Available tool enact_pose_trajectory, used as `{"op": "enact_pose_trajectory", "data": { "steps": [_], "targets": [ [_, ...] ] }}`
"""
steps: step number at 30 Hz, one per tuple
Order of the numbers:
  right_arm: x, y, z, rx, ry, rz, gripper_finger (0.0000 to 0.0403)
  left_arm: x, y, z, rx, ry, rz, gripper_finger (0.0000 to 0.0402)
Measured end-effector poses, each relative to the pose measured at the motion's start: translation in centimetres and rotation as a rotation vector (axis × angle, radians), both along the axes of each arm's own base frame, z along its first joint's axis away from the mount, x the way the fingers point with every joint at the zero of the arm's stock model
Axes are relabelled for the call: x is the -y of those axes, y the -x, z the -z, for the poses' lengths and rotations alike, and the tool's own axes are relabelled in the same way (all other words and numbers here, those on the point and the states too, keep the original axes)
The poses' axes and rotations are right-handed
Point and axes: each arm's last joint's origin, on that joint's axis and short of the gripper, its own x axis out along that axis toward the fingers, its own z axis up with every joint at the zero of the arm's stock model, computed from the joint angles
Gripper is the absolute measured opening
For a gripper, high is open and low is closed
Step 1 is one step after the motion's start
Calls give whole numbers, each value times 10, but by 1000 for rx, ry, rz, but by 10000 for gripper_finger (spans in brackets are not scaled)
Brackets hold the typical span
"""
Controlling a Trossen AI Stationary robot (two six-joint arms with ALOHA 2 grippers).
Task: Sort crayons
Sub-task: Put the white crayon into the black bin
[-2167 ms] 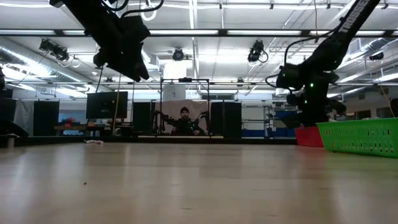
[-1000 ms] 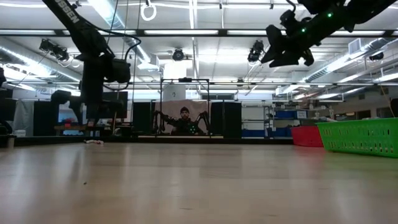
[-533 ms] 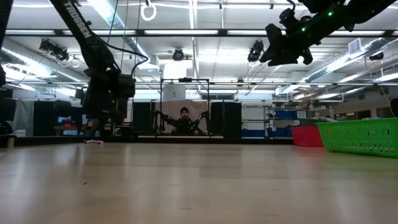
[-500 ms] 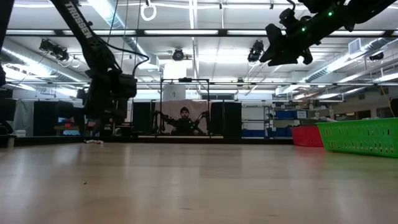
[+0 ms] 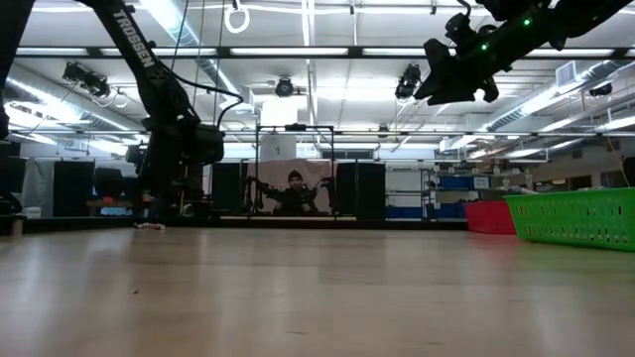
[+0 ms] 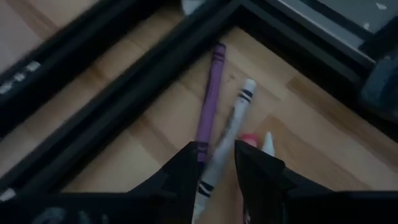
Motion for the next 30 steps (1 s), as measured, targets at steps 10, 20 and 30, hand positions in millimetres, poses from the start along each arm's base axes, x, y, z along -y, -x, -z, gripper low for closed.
{"op": "enact_pose_trajectory", "data": {
  "steps": [10, 20, 30],
  "targets": [
    [0, 0, -1, 11, 4, 0, 190, -28, -16, -42, -63, 125, 299, 115],
    [0, 0, -1, 11, 7, -1, 188, -54, -1, -59, 232, 278, 441, 115],
    [0, 0, -1, 9, 10, -3, 188, -47, -17, -15, 265, 230, 416, 115]
  ]
}}
